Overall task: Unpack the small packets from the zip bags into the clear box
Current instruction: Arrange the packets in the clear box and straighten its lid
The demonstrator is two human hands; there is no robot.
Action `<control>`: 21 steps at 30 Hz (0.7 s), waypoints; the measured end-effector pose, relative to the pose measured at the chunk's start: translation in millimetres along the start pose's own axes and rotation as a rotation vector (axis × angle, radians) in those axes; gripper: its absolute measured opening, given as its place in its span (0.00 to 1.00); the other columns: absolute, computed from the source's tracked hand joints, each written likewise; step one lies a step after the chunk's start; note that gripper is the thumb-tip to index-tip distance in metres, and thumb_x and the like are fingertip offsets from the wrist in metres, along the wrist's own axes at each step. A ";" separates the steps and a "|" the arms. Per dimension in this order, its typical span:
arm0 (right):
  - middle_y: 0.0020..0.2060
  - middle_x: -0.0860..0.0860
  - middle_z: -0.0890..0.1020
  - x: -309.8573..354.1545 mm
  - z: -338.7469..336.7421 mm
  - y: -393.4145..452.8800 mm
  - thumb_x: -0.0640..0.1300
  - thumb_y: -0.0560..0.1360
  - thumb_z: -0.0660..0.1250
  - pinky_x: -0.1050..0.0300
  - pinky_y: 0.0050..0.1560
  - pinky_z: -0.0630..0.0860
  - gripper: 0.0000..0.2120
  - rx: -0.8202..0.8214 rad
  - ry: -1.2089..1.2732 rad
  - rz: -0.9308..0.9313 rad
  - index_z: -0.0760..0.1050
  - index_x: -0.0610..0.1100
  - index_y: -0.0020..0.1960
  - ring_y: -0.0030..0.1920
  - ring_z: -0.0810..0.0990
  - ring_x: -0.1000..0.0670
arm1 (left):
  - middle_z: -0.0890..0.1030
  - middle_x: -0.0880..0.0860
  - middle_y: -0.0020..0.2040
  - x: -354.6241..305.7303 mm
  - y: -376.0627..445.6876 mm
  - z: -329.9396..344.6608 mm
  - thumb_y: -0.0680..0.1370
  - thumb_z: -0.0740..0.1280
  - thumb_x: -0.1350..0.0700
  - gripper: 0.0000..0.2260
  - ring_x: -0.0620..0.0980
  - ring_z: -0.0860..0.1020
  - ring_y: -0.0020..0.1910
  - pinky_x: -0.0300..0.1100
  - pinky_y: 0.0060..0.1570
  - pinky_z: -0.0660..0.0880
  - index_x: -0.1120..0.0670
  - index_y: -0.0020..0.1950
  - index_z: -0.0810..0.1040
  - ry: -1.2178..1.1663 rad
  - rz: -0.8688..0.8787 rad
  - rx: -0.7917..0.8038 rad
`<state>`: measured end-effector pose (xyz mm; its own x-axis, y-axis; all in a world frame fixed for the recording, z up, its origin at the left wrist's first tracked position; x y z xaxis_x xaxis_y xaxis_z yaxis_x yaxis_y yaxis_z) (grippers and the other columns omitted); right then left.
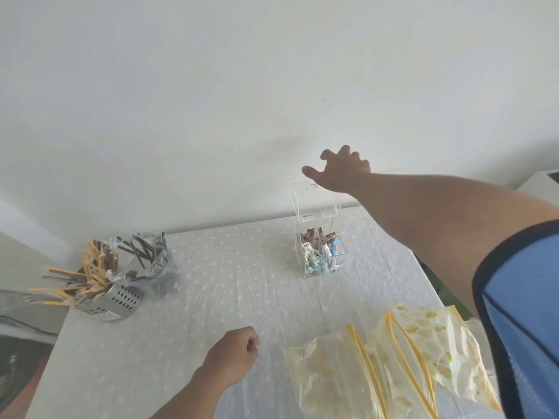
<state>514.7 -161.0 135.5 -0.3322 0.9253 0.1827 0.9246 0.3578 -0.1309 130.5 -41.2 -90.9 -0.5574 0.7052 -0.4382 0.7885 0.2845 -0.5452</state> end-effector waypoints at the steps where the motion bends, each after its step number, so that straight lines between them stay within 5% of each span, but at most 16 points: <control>1: 0.70 0.44 0.69 8.3 3.1 5.2 0.79 0.71 0.53 0.40 0.66 0.66 0.40 0.075 -0.044 -0.004 0.68 0.57 0.75 0.70 0.69 0.38 | 0.80 0.42 0.47 1.8 -2.5 2.9 0.79 0.60 0.53 0.08 0.43 0.81 0.45 0.43 0.48 0.80 0.44 0.50 0.78 -0.008 -0.010 -0.007; 6: 0.70 0.47 0.75 38.7 31.2 8.5 0.78 0.74 0.53 0.44 0.66 0.71 0.43 0.347 -0.180 -0.120 0.73 0.47 0.72 0.70 0.72 0.41 | 0.81 0.42 0.47 21.9 -18.6 14.1 0.79 0.61 0.53 0.07 0.43 0.81 0.44 0.39 0.46 0.78 0.44 0.49 0.78 -0.037 -0.054 -0.011; 16: 0.48 0.51 0.79 44.9 18.8 -13.8 0.67 0.71 0.63 0.51 0.51 0.76 0.25 0.189 -0.127 -0.052 0.75 0.48 0.55 0.51 0.79 0.42 | 0.81 0.42 0.47 43.4 -29.6 8.8 0.80 0.61 0.54 0.08 0.41 0.80 0.44 0.37 0.43 0.76 0.44 0.49 0.78 -0.010 -0.051 -0.030; 21: 0.48 0.50 0.77 33.7 12.5 -40.3 0.69 0.67 0.62 0.46 0.51 0.76 0.32 0.146 -0.071 0.041 0.70 0.49 0.63 0.60 0.74 0.40 | 0.80 0.42 0.46 44.3 -27.3 6.8 0.79 0.60 0.53 0.07 0.43 0.81 0.44 0.41 0.46 0.78 0.45 0.48 0.77 0.025 -0.014 -0.002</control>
<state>463.9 -142.7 134.8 -0.3118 0.9442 0.1062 0.9025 0.3293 -0.2775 82.5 -22.1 -100.3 -0.5621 0.7168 -0.4127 0.7810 0.2958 -0.5500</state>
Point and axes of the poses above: each hand's wrist, its own y-axis towards the middle knuckle, its own z-axis out of the palm, x = y × z, the point moved 9 cm from there along y, towards the middle knuckle
